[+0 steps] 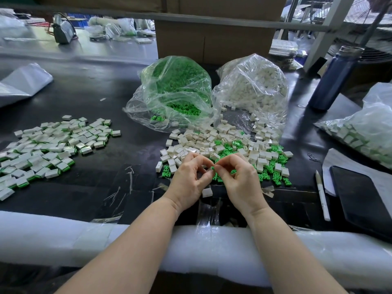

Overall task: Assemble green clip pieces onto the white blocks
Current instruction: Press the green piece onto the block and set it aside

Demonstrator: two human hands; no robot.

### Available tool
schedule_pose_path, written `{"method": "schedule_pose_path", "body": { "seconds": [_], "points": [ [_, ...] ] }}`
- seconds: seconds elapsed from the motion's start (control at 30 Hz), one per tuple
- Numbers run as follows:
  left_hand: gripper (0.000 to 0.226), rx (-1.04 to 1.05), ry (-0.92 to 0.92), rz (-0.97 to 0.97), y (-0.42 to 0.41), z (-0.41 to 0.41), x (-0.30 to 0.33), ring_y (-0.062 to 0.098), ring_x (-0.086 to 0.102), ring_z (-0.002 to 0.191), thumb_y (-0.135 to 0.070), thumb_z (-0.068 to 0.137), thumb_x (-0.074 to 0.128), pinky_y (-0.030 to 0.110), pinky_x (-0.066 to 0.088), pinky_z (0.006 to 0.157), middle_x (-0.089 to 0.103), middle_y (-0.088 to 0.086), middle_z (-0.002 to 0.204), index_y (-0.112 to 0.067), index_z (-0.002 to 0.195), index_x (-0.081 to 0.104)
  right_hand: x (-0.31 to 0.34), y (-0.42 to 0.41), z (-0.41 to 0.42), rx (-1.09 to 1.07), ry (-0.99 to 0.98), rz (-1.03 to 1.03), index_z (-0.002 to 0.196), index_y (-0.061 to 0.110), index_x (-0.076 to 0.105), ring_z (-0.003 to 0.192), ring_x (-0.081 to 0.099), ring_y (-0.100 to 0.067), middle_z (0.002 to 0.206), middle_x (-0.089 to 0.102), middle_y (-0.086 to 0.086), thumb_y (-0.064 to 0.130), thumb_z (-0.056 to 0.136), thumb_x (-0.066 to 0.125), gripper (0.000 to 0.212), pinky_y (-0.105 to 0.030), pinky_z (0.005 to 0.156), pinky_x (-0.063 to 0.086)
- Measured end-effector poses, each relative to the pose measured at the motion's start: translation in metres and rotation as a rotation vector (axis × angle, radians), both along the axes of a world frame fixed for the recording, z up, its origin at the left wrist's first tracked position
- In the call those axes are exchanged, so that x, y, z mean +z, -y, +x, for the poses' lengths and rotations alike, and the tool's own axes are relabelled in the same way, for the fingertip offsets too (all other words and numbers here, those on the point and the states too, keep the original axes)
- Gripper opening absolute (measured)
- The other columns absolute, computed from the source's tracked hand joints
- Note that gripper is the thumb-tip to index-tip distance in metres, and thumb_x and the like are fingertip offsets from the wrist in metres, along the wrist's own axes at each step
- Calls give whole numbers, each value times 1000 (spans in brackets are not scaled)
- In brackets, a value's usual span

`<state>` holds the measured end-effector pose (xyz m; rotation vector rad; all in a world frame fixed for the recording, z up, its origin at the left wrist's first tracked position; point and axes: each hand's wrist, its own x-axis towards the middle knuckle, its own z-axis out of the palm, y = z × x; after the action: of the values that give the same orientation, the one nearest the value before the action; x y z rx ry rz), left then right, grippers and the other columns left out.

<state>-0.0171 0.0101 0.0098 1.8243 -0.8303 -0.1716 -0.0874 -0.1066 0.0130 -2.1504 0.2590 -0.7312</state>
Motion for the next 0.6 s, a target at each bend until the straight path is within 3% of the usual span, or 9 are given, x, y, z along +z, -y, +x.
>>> {"method": "schedule_pose_path", "body": {
  "seconds": [0.17,0.33,0.5,0.6],
  "points": [
    [8,-3,-11,2,1,-1,0,11,50,75,-19,87,62,11,44,70,48,0,97,-12,91,61,-3,-2,3,-3,-64,-30,87,9,57,77,49,-7,86,52,3,8,92,55,6,-10,69,40],
    [12,31,20,-40,0,-1,-1,21,57,81,-15,85,65,24,51,77,56,4,96,-7,93,65,-2,-1,2,-28,9,27,85,16,55,75,49,-1,83,50,9,9,91,56,9,-9,69,40],
    [18,102,150,-143,1,-5,-2,7,65,82,-6,80,70,11,50,79,69,-2,90,-8,98,72,-3,3,2,-78,40,23,86,15,60,77,52,-4,85,58,1,10,89,61,6,-16,72,43],
    [24,169,219,-143,1,-5,-4,5,67,86,-10,82,69,14,51,83,71,-2,95,-11,105,70,-4,3,1,-90,51,-15,83,11,63,75,53,-11,81,58,2,7,86,64,5,-24,71,46]
  ]
}}
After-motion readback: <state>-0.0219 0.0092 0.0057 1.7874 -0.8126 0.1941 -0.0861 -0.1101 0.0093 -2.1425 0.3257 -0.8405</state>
